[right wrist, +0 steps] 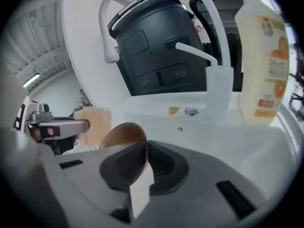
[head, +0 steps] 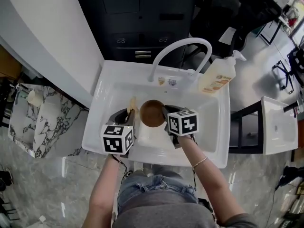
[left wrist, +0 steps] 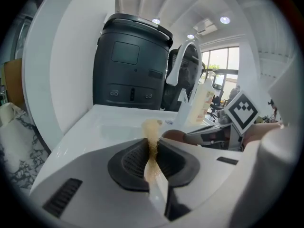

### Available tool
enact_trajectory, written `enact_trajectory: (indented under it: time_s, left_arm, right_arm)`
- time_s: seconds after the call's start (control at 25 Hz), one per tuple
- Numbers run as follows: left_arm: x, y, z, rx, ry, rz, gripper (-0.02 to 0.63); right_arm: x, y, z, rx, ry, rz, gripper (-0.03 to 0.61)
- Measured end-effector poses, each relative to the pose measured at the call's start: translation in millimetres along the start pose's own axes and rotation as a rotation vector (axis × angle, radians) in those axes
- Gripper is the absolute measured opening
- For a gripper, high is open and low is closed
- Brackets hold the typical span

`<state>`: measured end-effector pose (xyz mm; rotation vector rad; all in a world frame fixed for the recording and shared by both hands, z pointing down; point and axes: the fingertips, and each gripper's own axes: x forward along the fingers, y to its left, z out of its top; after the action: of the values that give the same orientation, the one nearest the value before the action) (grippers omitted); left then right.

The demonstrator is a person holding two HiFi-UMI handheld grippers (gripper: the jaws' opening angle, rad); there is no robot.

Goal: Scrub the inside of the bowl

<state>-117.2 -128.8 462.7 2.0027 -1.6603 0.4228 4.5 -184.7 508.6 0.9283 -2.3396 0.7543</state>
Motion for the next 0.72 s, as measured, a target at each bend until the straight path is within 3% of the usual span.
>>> enact_trajectory:
  time_s: [0.36, 0.72]
  left_arm:
    - [-29.2, 51.0, 2.2, -0.047, -0.077, 0.095, 0.044]
    - [-40.2, 91.1, 5.8, -0.053, -0.111, 0.113, 0.044]
  right_arm:
    - [39.9, 48.2, 3.8, -0.022, 0.053, 0.088, 0.025]
    - [71.6, 80.2, 5.4, 0.027, 0.084, 0.115, 0.025]
